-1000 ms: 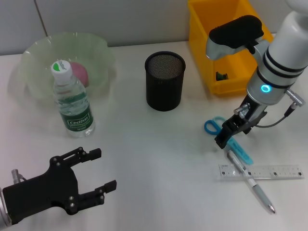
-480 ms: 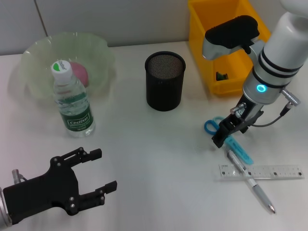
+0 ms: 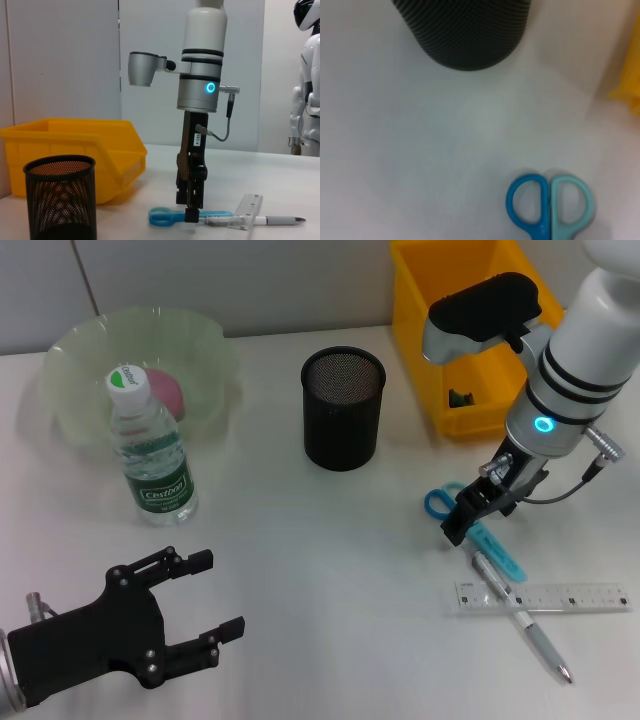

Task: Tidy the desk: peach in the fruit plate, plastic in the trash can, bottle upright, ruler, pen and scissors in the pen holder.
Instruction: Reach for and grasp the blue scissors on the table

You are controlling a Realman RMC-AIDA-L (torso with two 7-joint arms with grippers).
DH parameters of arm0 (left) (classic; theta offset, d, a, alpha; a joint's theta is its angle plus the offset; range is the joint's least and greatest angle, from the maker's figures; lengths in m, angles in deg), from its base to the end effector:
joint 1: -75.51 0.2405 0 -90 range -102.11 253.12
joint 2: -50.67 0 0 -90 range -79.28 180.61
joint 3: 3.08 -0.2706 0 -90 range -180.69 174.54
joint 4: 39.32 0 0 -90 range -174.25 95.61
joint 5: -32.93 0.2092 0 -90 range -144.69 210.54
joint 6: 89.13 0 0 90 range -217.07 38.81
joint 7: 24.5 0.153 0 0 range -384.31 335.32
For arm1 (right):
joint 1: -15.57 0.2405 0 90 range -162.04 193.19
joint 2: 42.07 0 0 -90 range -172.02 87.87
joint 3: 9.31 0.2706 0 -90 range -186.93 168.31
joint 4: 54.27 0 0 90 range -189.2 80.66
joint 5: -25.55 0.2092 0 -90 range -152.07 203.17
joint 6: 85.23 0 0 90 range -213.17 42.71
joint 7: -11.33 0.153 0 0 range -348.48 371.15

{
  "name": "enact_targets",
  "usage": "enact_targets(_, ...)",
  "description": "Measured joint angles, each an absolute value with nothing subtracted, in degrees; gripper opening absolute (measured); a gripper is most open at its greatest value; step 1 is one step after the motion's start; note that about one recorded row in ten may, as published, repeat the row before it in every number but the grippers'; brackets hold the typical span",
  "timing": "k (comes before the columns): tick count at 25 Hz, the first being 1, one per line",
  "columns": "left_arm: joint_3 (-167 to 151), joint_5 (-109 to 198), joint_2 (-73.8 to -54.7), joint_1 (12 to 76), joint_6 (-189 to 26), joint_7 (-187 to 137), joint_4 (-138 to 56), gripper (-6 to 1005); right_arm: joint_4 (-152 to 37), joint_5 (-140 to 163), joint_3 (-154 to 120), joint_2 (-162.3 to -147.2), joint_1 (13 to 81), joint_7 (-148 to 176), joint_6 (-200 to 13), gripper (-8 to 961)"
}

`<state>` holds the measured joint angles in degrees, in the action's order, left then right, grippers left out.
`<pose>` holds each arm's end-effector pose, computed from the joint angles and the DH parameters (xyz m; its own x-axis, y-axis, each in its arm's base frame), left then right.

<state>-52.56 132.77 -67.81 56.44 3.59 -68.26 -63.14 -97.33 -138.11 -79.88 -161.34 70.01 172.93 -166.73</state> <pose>-0.3060 0.2557 -0.0493 0.8107 0.0492 0.5834 0.2428 -0.9349 -0.2587 0.2155 0.4104 -0.0430 0.4122 -0.8778 0.2441 -0.6561 -0.4719 -0.5889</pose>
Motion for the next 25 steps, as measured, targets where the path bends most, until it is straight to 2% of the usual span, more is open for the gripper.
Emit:
enact_targets(14, -52.6, 132.8, -67.81, 56.4, 3.8, -68.3, -63.1, 784, -97.3, -138.1, -80.0, -161.34, 70.0, 173.4, -167.0, 773)
enact_targets(19, -52.6, 132.8, -67.81, 56.4, 3.7, -68.3, -63.1, 784, -97.3, -138.1, -80.0, -161.34, 70.0, 173.6, -167.0, 557)
enact_targets(25, -52.9, 132.8, -67.80, 56.4, 3.5, -68.3, -63.1, 784, -97.2, -138.1, -80.0, -161.34, 70.0, 173.6, -166.8, 497)
